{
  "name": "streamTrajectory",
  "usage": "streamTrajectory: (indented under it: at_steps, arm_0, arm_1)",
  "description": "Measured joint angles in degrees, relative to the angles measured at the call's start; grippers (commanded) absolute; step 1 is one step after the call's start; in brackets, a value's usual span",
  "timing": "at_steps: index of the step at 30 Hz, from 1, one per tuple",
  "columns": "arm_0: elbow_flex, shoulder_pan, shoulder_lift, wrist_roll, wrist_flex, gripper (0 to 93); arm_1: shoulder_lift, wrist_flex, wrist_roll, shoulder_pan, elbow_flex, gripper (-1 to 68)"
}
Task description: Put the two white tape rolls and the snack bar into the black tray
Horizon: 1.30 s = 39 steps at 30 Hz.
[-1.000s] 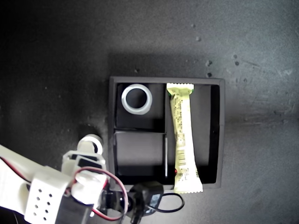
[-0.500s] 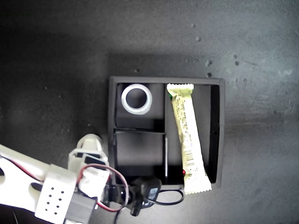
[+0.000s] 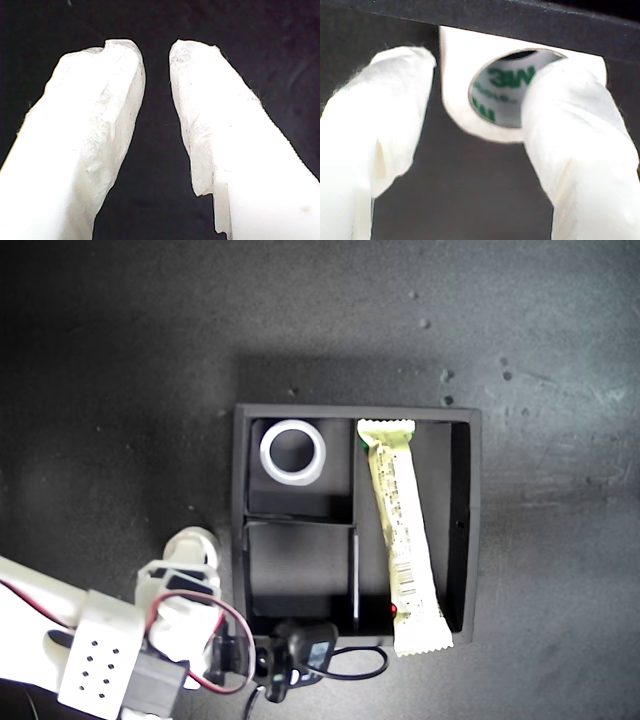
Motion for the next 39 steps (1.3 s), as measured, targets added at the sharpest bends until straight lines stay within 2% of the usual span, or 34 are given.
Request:
streamTrajectory:
  at_steps: [10,22,39]
  arm_0:
    - [-1.85,1.93,-0.18,-1.85,2.81,12.8]
    - [-26.72,2.11,-13.54,-1.23,18.72,14.2]
    - [-22.94,4.66,-12.04,-4.22,19.60,15.2]
  arm_1:
    - [0.00,-1.58,0.00,-1.23,1.49,2.5]
    - [0.00,-1.67,0.00,-2.37,2.37,2.3]
    - [0.00,-2.11,0.00,-4.13,2.37,2.2]
